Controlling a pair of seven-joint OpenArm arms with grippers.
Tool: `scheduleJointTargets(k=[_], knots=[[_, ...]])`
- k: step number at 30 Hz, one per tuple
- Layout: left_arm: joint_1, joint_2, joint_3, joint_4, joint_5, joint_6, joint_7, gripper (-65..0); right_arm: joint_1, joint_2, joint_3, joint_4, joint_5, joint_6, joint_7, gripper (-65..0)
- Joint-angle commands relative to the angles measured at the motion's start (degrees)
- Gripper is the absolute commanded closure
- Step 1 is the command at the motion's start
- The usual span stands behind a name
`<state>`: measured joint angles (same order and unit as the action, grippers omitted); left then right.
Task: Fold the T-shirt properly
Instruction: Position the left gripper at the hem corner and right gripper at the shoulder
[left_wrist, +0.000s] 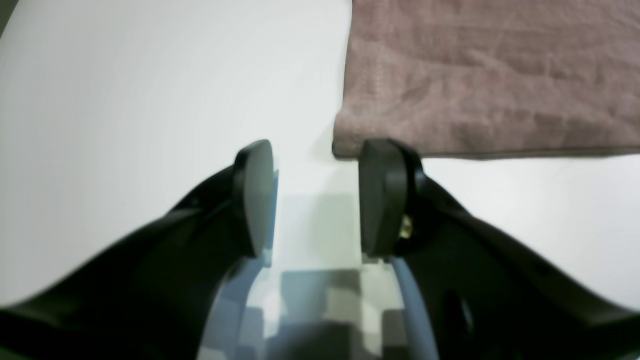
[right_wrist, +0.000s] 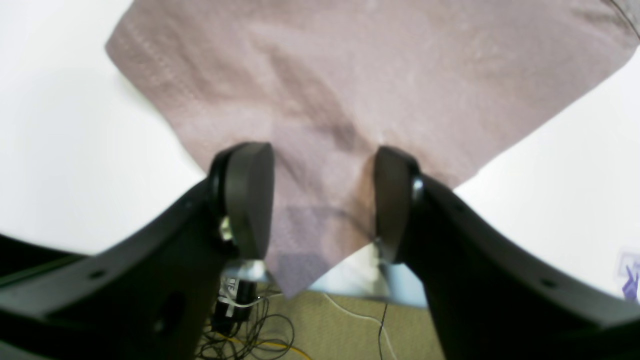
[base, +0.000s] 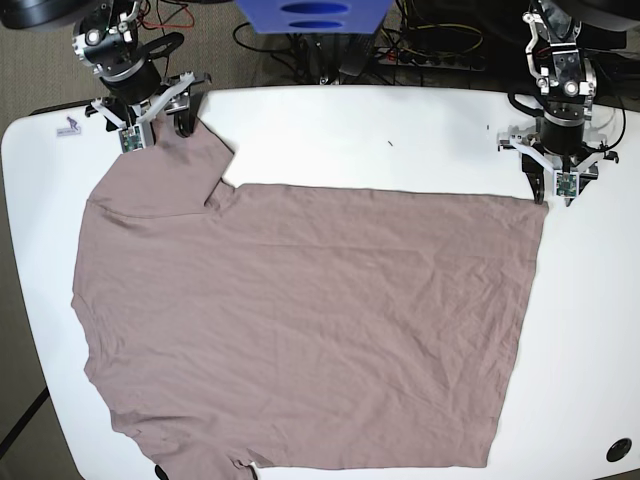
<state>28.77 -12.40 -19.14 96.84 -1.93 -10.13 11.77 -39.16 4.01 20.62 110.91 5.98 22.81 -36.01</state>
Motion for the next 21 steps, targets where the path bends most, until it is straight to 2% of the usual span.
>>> scheduleJointTargets(k=[1, 21], knots=[[0.20, -0.56, -0.14, 0.73, 0.54, -0.07, -0.09, -28.5, -0.05, 0.40, 0.16, -0.01, -1.18, 0.10, -1.17, -31.5], [0.34, -0.04, -0.53, -0.43, 0.84, -0.29, -0.69, -28.0, 2.19, 0.43, 0.20, -0.70, -1.58, 0.50, -0.66, -32.0]])
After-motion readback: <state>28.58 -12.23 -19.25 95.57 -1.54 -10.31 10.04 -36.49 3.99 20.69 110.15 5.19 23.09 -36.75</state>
